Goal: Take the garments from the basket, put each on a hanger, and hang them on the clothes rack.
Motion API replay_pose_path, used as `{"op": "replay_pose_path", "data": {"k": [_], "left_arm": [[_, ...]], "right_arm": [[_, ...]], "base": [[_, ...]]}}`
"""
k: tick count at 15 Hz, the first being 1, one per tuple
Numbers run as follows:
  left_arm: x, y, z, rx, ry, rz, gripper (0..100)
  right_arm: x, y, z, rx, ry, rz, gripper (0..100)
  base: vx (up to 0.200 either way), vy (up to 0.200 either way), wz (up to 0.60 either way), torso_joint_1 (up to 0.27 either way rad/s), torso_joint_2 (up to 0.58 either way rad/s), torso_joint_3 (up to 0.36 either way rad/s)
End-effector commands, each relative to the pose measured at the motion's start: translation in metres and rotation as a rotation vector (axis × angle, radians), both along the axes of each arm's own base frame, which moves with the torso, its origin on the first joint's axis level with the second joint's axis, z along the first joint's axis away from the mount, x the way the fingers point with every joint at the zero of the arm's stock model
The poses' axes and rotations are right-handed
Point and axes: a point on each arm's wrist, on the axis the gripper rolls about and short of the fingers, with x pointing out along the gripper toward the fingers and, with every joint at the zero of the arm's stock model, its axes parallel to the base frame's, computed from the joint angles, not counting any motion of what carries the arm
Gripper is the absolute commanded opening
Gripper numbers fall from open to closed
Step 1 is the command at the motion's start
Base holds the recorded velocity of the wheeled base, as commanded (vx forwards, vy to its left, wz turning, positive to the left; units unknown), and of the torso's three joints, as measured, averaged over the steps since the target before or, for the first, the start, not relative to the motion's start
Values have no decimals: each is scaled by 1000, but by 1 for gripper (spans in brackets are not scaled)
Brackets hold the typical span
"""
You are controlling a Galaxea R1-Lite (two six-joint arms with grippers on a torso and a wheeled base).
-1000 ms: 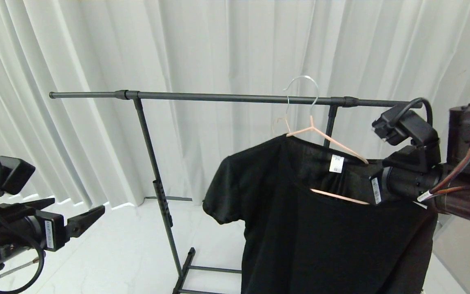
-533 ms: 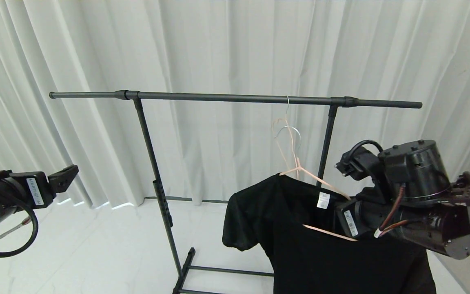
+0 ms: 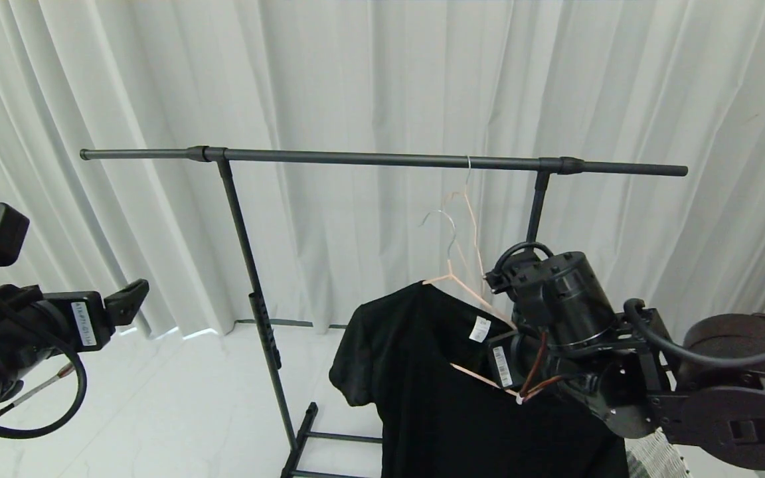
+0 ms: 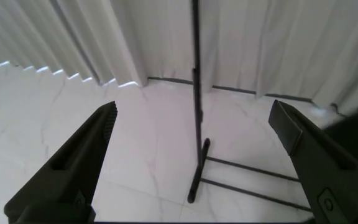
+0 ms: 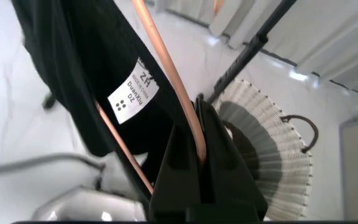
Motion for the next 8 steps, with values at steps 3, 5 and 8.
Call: {"op": "replay_pose_path", "data": {"k": [3,5,8], "left_arm": [[-9,-15,-11,8,35,-92,100],[-12,-14,-18,11,56,-94,100],[-22,-15,-24,13,65,-113,100]], "right_arm": [[19,21,5,80,-45,-103,0],[18,20,8,82,-51,-106,0],[17,19,10,87,-55,-104,0]], "base": [[0,0,0,0,0,0],[0,0,0,0,0,0],[0,133,0,0,3,0]]}}
